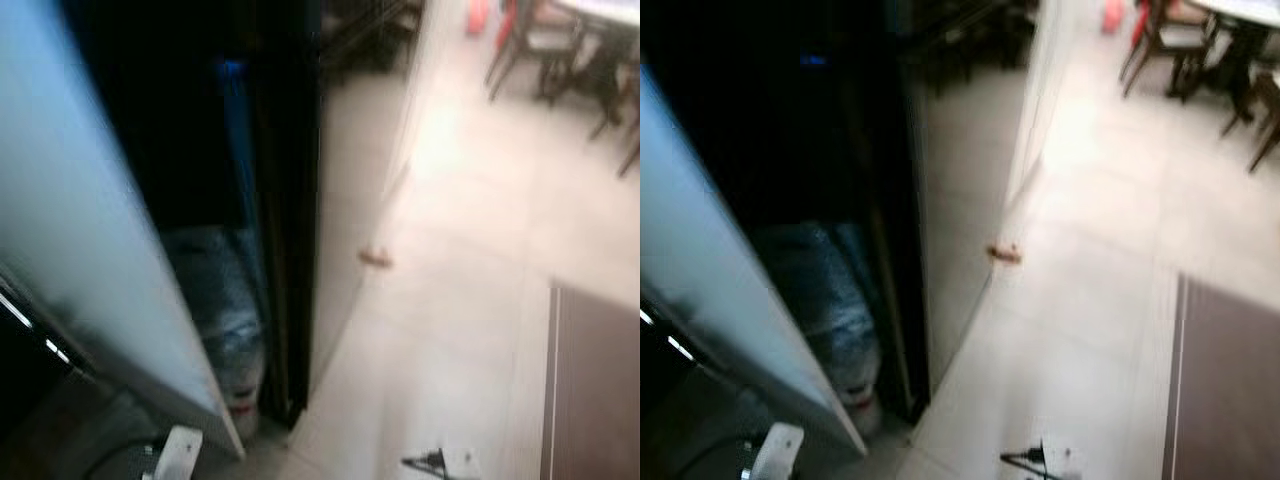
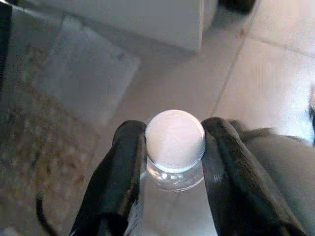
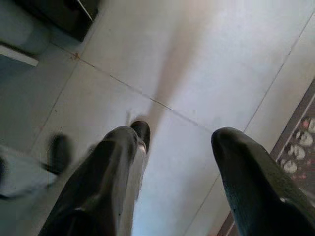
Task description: Restocking fridge
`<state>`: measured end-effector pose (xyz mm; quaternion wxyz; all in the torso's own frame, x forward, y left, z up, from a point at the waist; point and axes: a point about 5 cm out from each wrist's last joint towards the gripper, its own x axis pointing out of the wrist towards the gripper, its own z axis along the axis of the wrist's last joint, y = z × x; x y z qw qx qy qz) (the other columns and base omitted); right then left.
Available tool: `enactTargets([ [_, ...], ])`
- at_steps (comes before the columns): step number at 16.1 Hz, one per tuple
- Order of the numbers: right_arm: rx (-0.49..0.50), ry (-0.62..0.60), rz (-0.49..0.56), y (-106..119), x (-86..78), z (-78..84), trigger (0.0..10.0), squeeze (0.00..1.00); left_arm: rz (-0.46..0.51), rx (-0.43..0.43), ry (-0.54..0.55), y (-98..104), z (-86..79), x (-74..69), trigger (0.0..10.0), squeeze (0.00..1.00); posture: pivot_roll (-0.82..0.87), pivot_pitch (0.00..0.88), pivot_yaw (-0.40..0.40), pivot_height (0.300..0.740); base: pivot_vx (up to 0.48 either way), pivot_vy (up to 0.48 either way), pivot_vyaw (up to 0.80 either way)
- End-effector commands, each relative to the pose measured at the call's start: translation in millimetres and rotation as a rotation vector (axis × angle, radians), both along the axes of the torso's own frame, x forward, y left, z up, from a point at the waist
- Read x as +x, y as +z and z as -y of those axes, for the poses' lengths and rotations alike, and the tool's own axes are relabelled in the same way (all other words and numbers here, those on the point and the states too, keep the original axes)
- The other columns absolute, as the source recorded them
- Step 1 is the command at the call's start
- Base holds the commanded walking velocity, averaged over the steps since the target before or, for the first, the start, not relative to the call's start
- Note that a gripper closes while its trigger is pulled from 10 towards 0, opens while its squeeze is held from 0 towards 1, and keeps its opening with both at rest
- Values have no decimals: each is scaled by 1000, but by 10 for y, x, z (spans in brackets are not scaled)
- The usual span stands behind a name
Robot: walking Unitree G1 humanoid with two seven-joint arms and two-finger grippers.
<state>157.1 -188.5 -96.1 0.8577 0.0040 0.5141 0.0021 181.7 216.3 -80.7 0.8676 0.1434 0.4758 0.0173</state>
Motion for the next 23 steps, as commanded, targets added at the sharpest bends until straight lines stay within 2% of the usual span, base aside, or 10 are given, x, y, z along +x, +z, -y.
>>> enactTargets([
  [1,11,-5,-4,-15,-30,-33,10000,0,-44,17,-1,-42,-57,-111,10000,0,-88,0,-3,740,0,266,0],
  [13,8,-16,-2,-16,-33,-31,10000,0,-47,21,-9,-44,-58,-118,10000,0,-100,0,3,740,0,242,0],
  [16,-7,-108,14,-19,-49,-3,10000,0,-47,17,-18,-47,-51,-120,10000,0,-125,0,11,740,0,0,0],
  [17,-11,-105,21,-17,-45,-2,10000,0,-47,16,-16,-48,-52,-124,10000,0,-129,0,12,740,0,0,0],
  [23,-56,-258,143,24,-19,35,10000,0,-52,10,-23,-55,-60,-146,10000,0,-200,0,25,740,0,0,0],
])
